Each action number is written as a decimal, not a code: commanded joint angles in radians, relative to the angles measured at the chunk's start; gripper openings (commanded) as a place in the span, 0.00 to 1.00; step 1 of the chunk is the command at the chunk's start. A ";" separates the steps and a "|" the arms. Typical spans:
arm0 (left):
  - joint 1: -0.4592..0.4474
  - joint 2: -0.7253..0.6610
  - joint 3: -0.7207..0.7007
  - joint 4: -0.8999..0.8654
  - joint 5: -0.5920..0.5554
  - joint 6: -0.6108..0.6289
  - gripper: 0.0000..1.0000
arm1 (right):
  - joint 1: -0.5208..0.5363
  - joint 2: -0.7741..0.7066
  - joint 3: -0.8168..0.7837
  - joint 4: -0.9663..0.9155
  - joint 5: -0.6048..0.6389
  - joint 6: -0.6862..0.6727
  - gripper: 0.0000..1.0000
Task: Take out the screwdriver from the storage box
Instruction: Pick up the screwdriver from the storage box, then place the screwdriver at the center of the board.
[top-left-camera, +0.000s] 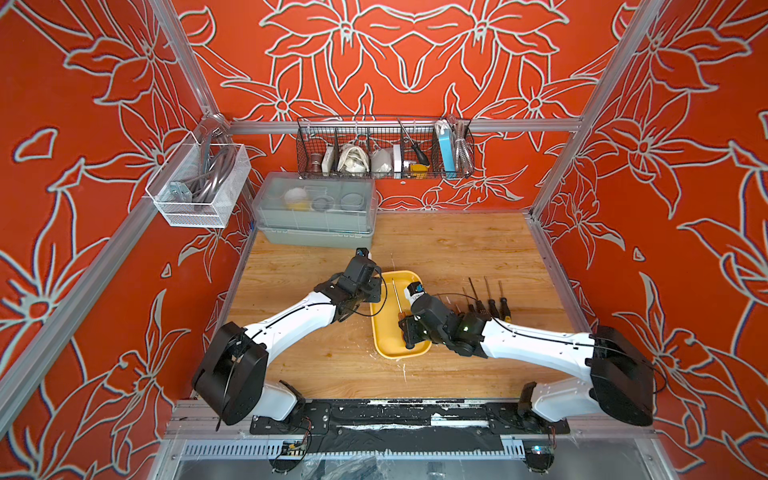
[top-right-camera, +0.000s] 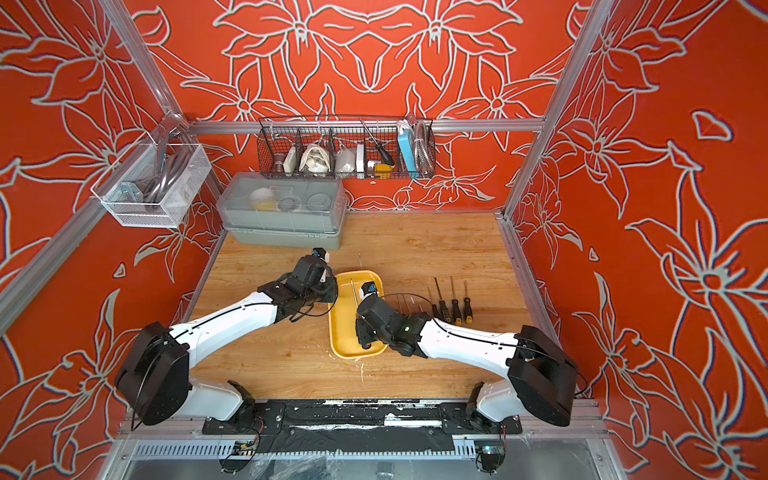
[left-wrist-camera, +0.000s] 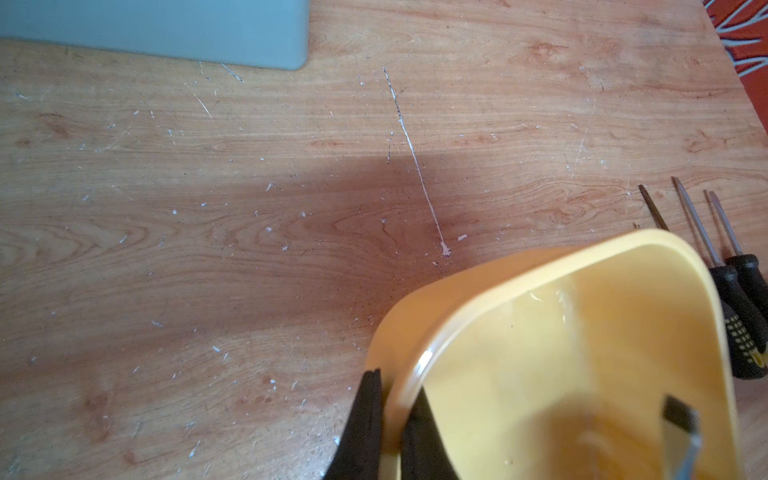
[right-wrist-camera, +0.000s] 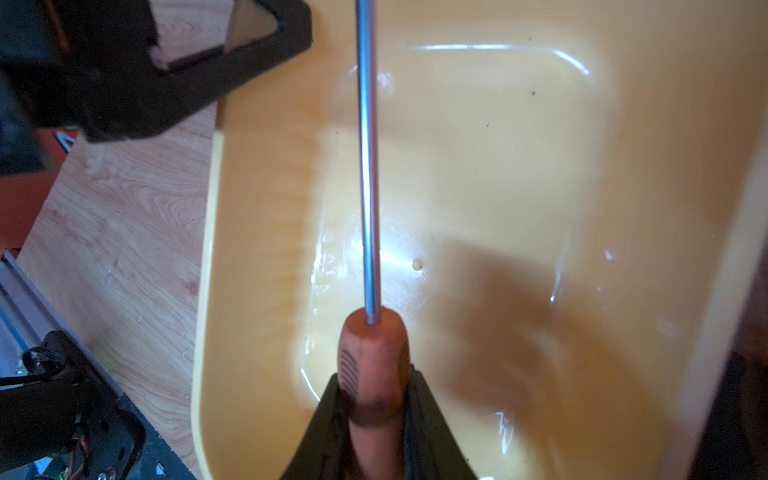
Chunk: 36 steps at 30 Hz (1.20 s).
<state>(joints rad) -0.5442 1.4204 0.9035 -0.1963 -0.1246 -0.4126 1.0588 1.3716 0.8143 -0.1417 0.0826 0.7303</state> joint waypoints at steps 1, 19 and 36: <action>-0.004 -0.016 0.019 0.021 0.010 -0.009 0.00 | -0.017 -0.083 -0.003 -0.009 0.047 -0.034 0.00; -0.004 -0.024 -0.003 0.046 -0.010 -0.012 0.00 | -0.436 -0.392 0.014 -0.450 -0.154 -0.282 0.00; -0.004 -0.030 -0.018 0.057 -0.011 -0.016 0.00 | -0.928 -0.206 0.112 -0.612 -0.255 -0.547 0.00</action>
<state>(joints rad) -0.5442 1.4185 0.8917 -0.1688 -0.1341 -0.4171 0.1795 1.1492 0.9062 -0.7235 -0.1604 0.2607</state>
